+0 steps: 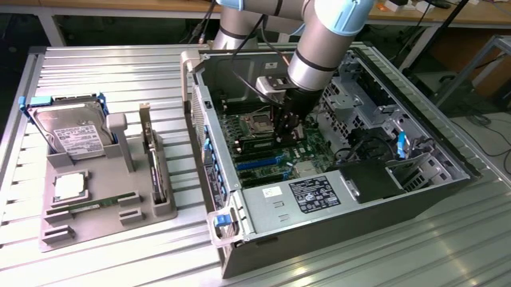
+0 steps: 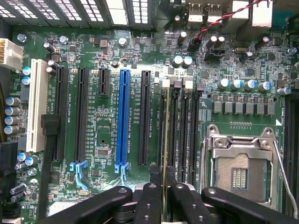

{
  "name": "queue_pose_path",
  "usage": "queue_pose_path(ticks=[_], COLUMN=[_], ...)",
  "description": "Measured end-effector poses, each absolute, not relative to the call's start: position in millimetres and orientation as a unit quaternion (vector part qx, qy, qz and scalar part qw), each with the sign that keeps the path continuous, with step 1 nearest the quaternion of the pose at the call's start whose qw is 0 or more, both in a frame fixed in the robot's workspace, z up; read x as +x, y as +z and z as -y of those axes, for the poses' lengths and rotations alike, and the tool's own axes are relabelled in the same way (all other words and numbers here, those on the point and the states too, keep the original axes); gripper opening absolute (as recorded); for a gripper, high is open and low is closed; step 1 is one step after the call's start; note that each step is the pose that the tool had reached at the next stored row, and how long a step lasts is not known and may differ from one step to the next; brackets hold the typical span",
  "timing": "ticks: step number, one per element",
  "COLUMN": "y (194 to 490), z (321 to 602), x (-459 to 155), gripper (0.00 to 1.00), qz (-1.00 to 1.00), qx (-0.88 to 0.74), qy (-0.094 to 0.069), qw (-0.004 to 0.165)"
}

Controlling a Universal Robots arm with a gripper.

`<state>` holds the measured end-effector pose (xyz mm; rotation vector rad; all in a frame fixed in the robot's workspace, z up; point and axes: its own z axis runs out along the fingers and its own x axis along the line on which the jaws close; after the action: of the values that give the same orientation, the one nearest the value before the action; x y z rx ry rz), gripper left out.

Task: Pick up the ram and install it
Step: 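Insert the ram into the slot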

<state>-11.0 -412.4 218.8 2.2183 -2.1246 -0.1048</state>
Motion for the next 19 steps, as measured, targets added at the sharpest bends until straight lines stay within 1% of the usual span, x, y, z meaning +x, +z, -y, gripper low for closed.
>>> queue_pose_path(ticks=[4,6,16,17,18,19], y=[216.2,214.1,213.4,213.1,213.1,213.8], z=[412.4,412.5,412.4,412.3,412.3,412.4], x=[-11.1,-11.2,-11.2,-11.1,-11.1,-11.2], gripper=[0.14,0.14,0.14,0.15,0.20,0.20], qz=[0.691,0.691,0.691,0.691,0.691,0.691], qx=[0.721,0.721,0.721,0.721,0.721,0.721], qy=[-0.030,-0.025,-0.023,-0.023,-0.023,-0.023], qw=[0.034,0.034,0.033,0.033,0.033,0.033])
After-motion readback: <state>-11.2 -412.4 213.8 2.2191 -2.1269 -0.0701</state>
